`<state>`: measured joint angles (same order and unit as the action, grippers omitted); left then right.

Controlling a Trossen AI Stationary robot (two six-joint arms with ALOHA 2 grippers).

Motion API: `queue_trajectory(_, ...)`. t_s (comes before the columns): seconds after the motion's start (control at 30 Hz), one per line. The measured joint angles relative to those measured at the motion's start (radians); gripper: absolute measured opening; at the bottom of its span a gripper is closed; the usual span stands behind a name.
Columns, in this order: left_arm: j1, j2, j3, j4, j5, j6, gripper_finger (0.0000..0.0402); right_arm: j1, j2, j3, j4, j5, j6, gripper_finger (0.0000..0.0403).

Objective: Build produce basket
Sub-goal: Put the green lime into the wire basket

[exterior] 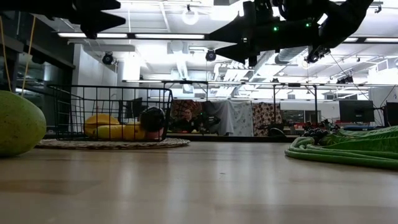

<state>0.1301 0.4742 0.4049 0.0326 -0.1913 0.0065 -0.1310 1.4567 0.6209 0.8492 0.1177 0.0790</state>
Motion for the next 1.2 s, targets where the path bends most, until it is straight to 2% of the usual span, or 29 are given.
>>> queue_trajectory(0.27,0.0,0.011,0.0,-0.001,0.0,-0.004,0.032,0.0,0.0,0.0,-0.018,0.0,0.0,0.0332)
queue_trajectory(0.5,0.0,0.024,0.0,0.02,0.001,-0.023,0.0331,-0.003,0.001,0.0,-0.038,0.013,0.001,0.0332)
queue_trajectory(0.73,-0.023,0.067,0.008,0.082,0.121,-0.122,0.0332,-0.003,0.001,0.0,-0.03,0.013,0.001,0.0332)
queue_trajectory(0.83,-0.069,0.104,0.067,-0.027,0.135,-0.167,0.0332,-0.003,0.001,0.0,-0.029,0.013,0.0,0.0332)
queue_trajectory(0.93,-0.136,0.148,0.167,-0.228,0.114,-0.224,0.0331,-0.005,0.001,0.0,-0.029,0.014,0.0,0.0332)
queue_trajectory(1.1,-0.283,0.259,0.304,-0.542,0.028,-0.343,0.0331,-0.006,0.001,0.0,-0.03,0.014,0.002,0.0332)
queue_trajectory(1.2,-0.384,0.333,0.348,-0.679,0.026,-0.457,0.0331,-0.006,0.001,0.0,-0.03,0.015,0.002,0.0332)
